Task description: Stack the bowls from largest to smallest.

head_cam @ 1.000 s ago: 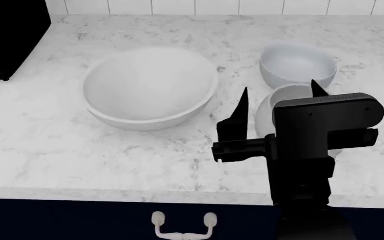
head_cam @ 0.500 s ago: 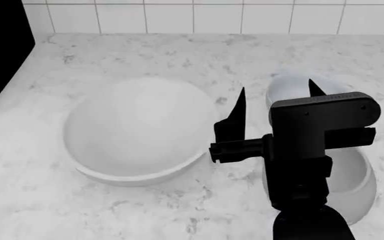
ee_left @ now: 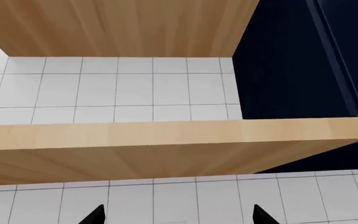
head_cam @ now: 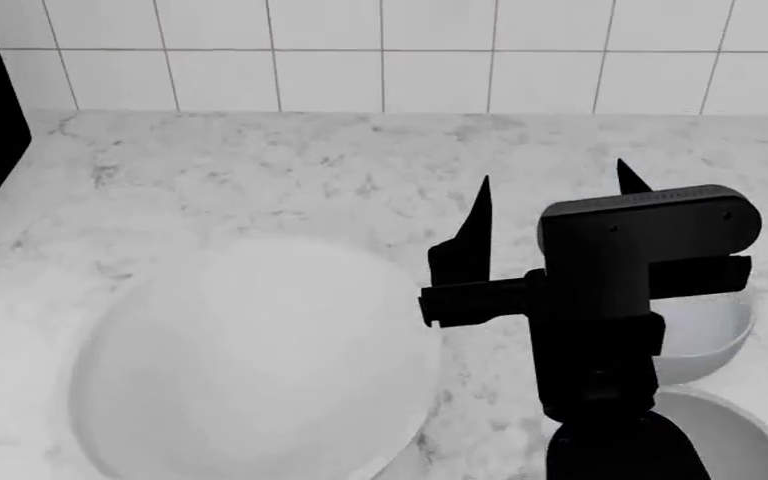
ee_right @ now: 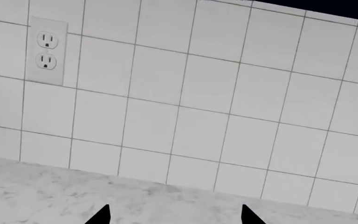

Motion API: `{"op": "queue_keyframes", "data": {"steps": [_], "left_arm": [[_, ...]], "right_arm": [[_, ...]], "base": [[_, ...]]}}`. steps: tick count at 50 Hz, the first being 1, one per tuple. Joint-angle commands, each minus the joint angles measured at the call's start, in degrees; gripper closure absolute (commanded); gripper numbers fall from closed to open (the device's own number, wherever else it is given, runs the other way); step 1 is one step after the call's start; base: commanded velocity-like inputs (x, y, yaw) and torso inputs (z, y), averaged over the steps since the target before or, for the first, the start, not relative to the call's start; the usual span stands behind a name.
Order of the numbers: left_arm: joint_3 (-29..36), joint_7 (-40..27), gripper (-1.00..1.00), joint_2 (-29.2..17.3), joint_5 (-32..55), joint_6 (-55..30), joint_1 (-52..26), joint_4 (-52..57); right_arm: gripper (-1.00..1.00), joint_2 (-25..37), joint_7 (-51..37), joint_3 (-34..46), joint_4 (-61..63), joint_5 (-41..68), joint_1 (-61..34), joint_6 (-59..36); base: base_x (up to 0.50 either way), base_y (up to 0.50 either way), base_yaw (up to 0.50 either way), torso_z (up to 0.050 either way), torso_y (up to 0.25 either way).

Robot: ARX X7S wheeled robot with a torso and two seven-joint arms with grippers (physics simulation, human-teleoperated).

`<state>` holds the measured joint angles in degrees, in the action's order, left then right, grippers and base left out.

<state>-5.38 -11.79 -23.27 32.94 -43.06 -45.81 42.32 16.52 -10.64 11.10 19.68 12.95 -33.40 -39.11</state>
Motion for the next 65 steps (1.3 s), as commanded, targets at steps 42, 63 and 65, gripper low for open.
{"op": "queue_keyframes", "data": {"steps": [42,63,65], "left_arm": [[0.78,0.60,-1.00,-0.07,-0.53,4.01,2.87,-1.67],[0.35,0.49,-1.00,-0.91,1.24,3.18,2.10,-0.72],[0.27,0.53,-1.00,-1.03,1.45,3.13,1.99,-0.58]], "right_arm": [[-1.00,4.20,-3.40,-9.94,6.67,10.23,-23.18,-47.36],[-1.00,20.45,-34.75,2.71,-28.26,58.92,-47.03,-50.03],[-1.00,20.72,-34.91,2.96,-30.11,59.63,-47.64,-49.75]], "base": [[0.04,0.00,0.00,0.000,0.000],[0.00,0.00,0.00,0.000,0.000],[0.00,0.00,0.00,0.000,0.000]]}}
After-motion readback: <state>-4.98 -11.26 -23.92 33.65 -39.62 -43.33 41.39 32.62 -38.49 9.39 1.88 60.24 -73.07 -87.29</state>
